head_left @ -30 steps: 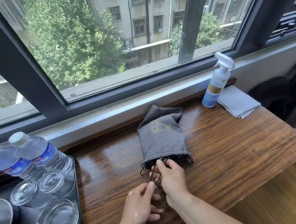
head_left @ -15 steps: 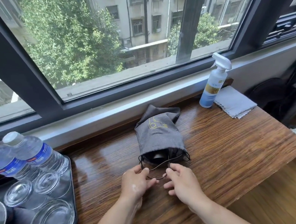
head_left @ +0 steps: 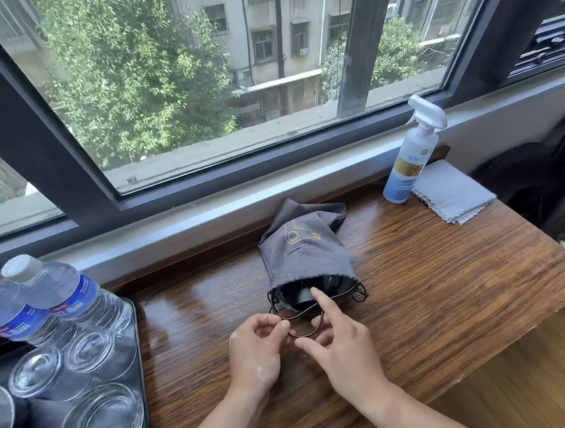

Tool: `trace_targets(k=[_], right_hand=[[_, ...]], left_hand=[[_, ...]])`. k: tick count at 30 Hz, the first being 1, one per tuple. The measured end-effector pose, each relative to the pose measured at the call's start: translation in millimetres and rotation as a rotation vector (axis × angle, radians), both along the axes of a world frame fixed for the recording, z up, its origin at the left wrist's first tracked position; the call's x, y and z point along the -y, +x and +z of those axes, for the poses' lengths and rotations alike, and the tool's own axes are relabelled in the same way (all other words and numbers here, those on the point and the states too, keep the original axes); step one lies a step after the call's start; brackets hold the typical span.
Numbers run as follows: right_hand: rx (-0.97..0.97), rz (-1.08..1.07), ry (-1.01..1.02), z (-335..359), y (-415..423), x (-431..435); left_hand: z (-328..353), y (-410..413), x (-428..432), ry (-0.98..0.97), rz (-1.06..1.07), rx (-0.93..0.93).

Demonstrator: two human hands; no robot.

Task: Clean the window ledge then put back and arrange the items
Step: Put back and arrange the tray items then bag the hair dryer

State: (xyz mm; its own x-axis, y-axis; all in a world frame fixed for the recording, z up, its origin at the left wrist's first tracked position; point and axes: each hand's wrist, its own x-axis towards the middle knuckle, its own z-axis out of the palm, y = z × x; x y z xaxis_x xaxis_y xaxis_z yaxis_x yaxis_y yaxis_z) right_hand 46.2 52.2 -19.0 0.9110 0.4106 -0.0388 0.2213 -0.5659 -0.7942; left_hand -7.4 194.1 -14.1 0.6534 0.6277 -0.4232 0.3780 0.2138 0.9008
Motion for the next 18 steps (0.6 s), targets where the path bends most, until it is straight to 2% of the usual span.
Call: trace_targets(k=[3, 5, 10, 14, 18], right_hand=[[0.315, 0.087, -0.241, -7.3, 10.4, 6.3], [0.430, 0.095, -0.284, -9.3, 16.4, 7.8], [0.483, 0.082, -0.233, -10.6, 19.5, 10.1], [0.498, 0.040, -0.211, -4.8, 19.1, 9.8], [0.528, 0.009, -0.217, 2.1, 24.2, 9.6]], left_hand=[[0.2, -3.5, -4.5, 0.086, -0.074, -0.025], [-0.4, -7.5, -7.6, 0.067, -0.112, -0.013], [-10.1, 0.2, -37.9, 0.381, -0.105, -0.003], [-3.7, 25.6, -40.4, 0.363, -0.290, 0.042], [-2.7, 37.1, -39.6, 0.412, -0.263, 0.031]])
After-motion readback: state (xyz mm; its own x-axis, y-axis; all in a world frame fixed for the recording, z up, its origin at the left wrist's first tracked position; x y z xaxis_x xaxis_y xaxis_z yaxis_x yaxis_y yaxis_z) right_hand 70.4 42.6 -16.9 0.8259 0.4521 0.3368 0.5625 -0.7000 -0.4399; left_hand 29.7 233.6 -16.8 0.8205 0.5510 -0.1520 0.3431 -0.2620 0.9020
